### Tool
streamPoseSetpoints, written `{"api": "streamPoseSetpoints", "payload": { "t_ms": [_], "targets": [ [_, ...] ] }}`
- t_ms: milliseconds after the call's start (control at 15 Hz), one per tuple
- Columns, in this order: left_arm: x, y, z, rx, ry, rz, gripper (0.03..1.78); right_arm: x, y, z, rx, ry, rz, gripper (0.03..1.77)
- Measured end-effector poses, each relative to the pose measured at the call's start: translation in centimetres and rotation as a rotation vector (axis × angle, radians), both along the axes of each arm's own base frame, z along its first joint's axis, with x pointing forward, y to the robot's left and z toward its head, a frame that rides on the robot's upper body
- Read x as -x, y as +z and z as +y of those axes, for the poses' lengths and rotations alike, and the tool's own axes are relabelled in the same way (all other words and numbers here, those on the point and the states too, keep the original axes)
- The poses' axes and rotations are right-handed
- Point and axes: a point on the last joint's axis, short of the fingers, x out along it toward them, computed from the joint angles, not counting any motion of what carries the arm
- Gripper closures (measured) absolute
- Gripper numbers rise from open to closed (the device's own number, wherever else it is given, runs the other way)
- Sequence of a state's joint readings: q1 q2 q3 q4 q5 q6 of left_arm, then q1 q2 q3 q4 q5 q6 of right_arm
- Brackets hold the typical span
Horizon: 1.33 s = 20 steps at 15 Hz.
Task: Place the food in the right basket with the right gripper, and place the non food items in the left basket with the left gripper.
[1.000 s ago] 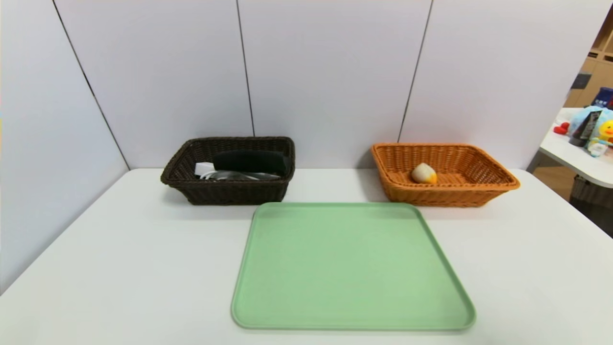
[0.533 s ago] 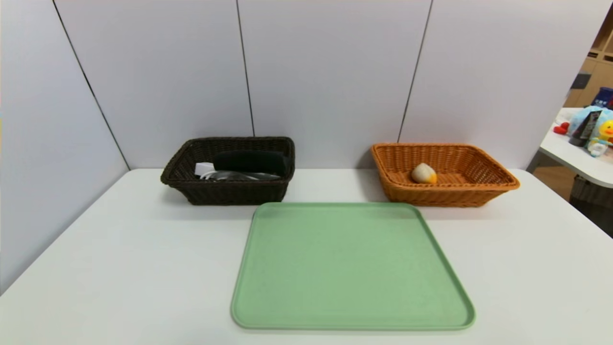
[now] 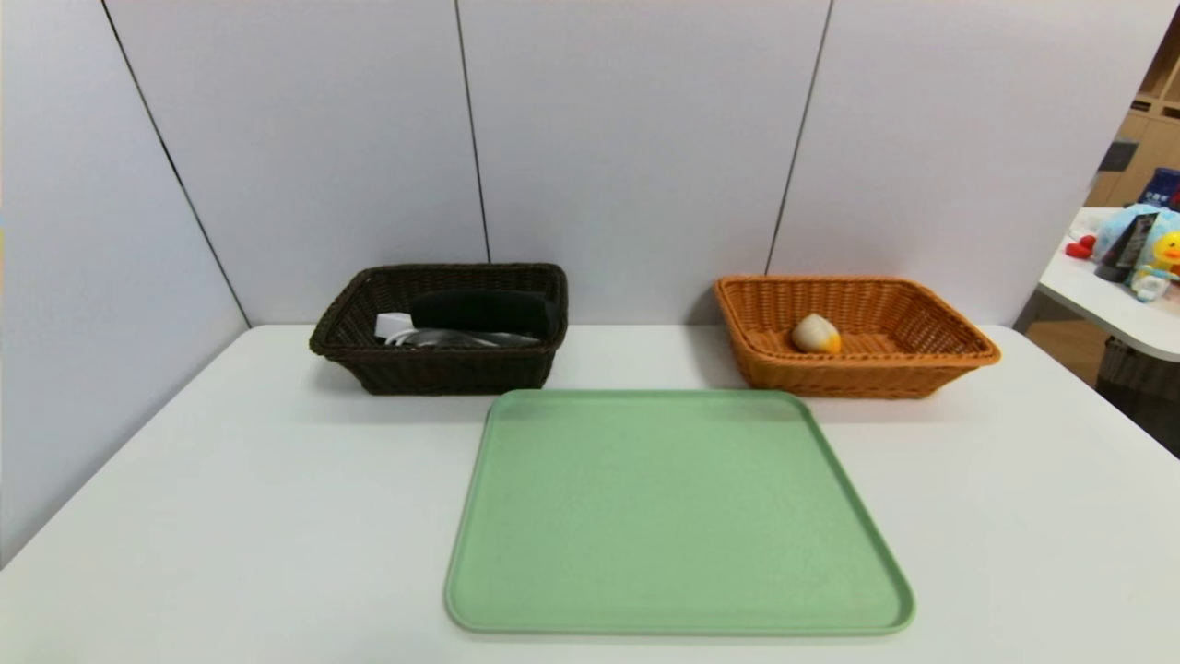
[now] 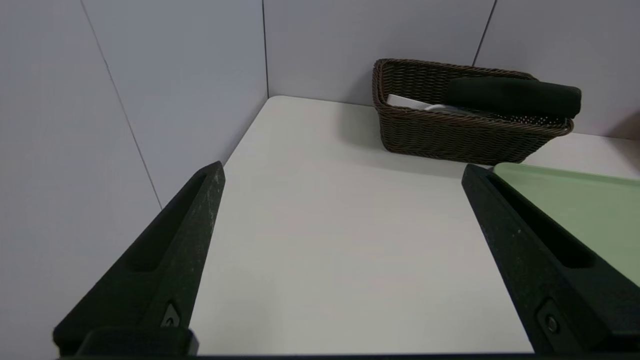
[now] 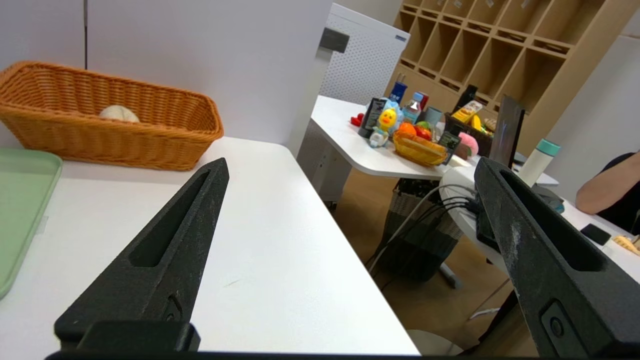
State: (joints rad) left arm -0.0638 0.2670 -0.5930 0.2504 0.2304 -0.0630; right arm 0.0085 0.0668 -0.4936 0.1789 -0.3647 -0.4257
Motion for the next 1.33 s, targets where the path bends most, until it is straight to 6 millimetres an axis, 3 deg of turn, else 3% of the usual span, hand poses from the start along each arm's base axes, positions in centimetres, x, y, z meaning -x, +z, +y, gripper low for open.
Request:
{"api": "streamPoseSetpoints", "payload": {
  "t_ms": [400, 733, 1067, 1333],
  "targets": [
    [-0.2, -5.1, -0.3, -0.018, 0.014, 0.0, 0.12, 0.1, -1.8, 0.0, 0.004, 0.006, -0.014, 0.11],
    [-0.6, -9.2, -0.5, -0.193, -0.033, 0.006, 0.12, -1.6, -3.7, 0.2, 0.002, 0.057, -0.004, 0.11],
    [-2.1, -11.9, -0.7, -0.238, -0.107, -0.068, 0.12, -4.3, -7.4, 0.5, -0.033, 0.236, -0.089, 0.11],
    [-2.3, -13.4, -0.8, -0.226, -0.16, 0.045, 0.12, -5.0, -9.9, 0.9, -0.19, 0.423, 0.092, 0.11]
  ]
}}
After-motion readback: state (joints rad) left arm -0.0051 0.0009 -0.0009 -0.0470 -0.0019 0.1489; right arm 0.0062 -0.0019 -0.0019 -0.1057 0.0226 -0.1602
